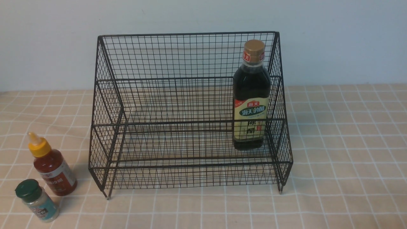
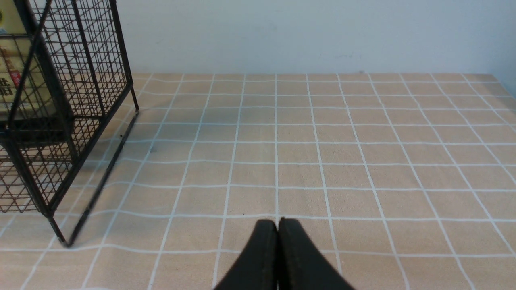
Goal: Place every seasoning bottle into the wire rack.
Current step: Use the left arm to grab the condiment bottle farthest to it
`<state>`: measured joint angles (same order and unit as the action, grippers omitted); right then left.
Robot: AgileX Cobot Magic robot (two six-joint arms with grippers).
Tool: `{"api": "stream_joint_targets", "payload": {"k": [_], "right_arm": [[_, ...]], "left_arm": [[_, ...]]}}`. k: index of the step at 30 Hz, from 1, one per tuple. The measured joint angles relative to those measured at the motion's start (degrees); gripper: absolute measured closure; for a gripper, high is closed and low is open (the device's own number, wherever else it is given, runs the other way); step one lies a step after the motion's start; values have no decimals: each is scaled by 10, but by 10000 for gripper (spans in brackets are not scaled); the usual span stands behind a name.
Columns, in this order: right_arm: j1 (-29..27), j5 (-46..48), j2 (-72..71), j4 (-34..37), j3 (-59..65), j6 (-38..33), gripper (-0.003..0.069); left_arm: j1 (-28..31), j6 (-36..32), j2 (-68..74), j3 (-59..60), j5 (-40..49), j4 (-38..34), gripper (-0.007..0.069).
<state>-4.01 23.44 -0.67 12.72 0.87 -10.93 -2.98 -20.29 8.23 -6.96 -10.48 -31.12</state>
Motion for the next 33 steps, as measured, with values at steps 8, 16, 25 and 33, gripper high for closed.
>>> {"api": "stream_joint_targets", "payload": {"k": [8,16,25,33], "right_arm": [[0,0,0,0,0,0,673],[0,0,0,0,0,0,673],[0,0,0,0,0,0,673],[0,0,0,0,0,0,673]], "left_arm": [[0,-72,220,-83,156,-8,631],[0,-53,399,-219,485,31,631],[0,138,481,-421,709,280,629],[0,160,624,-600,807,326,617]]}}
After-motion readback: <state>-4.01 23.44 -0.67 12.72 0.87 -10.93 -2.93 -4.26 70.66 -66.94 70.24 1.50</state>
